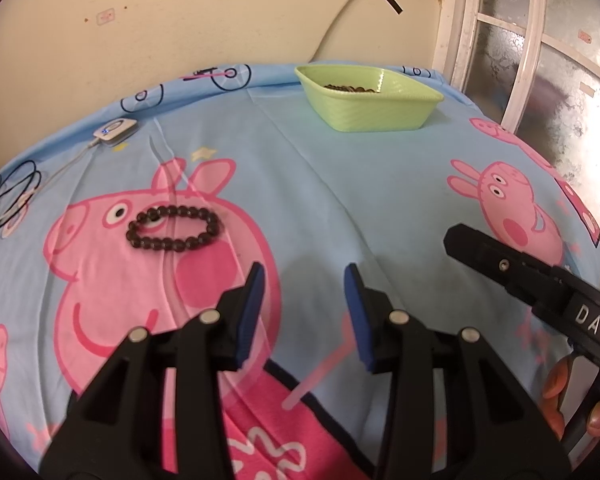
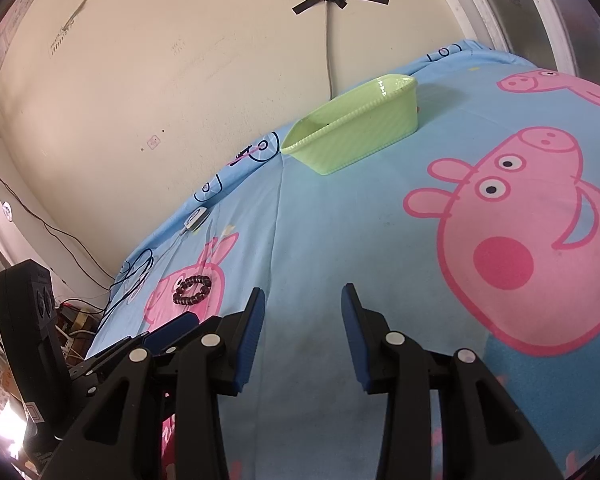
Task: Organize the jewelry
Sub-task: 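Move the left gripper back over the black bead bracelet on the sheet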
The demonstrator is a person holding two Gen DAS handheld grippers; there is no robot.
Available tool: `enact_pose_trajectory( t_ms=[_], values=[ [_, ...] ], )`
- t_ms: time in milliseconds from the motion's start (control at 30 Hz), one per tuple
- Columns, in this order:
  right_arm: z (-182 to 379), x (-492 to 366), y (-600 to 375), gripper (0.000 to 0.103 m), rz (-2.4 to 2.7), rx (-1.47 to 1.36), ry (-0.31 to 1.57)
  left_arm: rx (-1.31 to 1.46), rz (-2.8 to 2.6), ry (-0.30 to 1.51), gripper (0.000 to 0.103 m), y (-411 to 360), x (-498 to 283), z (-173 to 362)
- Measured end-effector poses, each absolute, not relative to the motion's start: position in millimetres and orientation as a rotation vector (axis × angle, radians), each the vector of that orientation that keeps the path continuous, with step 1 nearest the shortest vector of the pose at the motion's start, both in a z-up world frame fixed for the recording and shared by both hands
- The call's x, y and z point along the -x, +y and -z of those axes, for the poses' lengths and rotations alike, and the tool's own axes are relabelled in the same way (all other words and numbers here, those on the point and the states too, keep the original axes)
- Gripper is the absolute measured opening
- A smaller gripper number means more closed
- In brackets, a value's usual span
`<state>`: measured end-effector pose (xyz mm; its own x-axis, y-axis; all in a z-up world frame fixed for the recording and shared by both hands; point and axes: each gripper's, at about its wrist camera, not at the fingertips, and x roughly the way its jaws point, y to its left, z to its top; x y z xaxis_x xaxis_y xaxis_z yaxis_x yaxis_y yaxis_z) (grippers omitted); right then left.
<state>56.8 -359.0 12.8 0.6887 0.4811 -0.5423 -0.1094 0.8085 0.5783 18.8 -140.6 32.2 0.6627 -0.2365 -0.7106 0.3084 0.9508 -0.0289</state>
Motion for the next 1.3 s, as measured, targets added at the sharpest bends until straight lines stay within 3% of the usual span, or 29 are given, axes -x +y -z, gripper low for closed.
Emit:
enact_pose_trajectory(
  t_ms=[1300],
  values=[
    [-11.6,-56.3,-354.0,0.015,-0.332,-0.523,0.758,-0.07,0.363,0.786,0.046,-133.0,-24.2,-32.6]
  ],
)
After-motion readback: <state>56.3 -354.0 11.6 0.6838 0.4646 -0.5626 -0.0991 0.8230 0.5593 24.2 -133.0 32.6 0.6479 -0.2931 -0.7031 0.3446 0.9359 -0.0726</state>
